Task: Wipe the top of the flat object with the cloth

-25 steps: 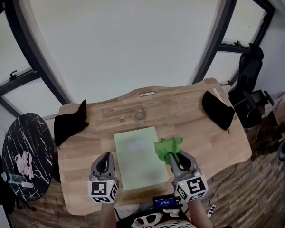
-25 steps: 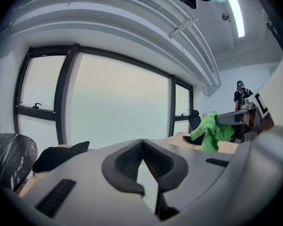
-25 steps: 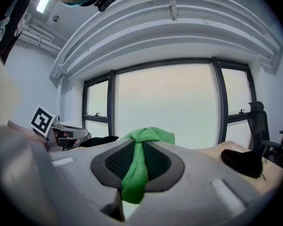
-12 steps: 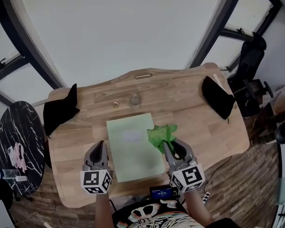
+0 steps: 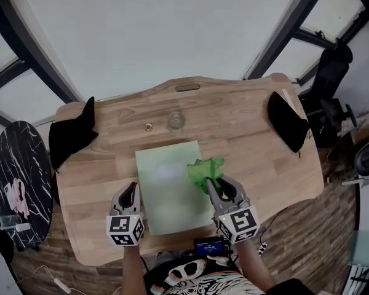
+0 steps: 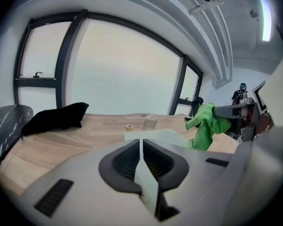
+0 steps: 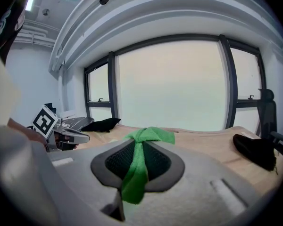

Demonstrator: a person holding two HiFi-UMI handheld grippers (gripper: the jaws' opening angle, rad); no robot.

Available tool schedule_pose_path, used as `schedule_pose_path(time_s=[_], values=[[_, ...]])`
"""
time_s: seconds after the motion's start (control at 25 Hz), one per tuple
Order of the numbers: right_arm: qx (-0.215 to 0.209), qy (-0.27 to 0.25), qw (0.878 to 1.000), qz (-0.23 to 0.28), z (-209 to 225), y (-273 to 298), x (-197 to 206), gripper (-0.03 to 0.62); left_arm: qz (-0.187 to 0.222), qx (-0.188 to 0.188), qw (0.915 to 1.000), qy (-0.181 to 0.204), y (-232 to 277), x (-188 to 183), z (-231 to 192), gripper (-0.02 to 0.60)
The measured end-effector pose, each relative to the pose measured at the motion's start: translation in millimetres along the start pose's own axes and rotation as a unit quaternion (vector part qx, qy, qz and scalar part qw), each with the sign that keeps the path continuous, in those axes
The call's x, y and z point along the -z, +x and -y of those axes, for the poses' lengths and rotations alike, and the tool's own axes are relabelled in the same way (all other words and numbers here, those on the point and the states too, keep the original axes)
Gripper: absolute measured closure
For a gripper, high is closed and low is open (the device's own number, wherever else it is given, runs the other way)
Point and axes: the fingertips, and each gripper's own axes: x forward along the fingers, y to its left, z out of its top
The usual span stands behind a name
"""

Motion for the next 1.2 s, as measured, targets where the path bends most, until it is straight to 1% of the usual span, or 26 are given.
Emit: schedule_pose_path(time_s=[0.16,0.2,0.24,0.28,0.36,0.52,0.68,0.8,0.92,1.08,1.2], values=[[-0.005,-0.001,1.000,-0.023,6,20,12,0.537,-0.039,0.010,0.9990,-0.021,13,22,-5,0.572],[-0.005,-0.002,1.000,-0.029,7,25,15,0.537,-0.047,0.015,0.9984,-0.027,15,26,-5,0.560],[-0.005,-0.001,0.999,-0.033,9,30,17,0.537,-0.054,0.021,0.9977,-0.035,18,30,-6,0.498],[-0.005,-0.001,0.999,-0.037,11,35,18,0.537,-0.061,0.027,0.9967,-0.046,21,34,-5,0.469],[-0.006,-0.001,0.999,-0.044,14,43,22,0.537,-0.074,0.038,0.9944,-0.066,26,41,-5,0.451],[-0.007,-0.004,0.998,-0.059,20,61,29,0.537,-0.089,0.058,0.9896,-0.097,34,49,-5,0.442],[-0.010,-0.003,0.997,-0.078,25,80,36,0.537,-0.092,0.085,0.9809,-0.149,42,51,-5,0.437],[-0.011,-0.006,0.996,-0.094,29,92,41,0.537,-0.091,0.099,0.9761,-0.171,43,52,-4,0.437],[-0.007,-0.009,0.994,-0.108,34,100,50,0.537,-0.092,0.101,0.9753,-0.173,43,52,-3,0.437],[-0.014,-0.008,0.992,-0.127,33,110,59,0.537,-0.111,0.101,0.9767,-0.154,44,54,-4,0.437],[-0.018,-0.012,0.990,-0.138,34,114,63,0.537,-0.119,0.103,0.9749,-0.157,45,54,-3,0.437]])
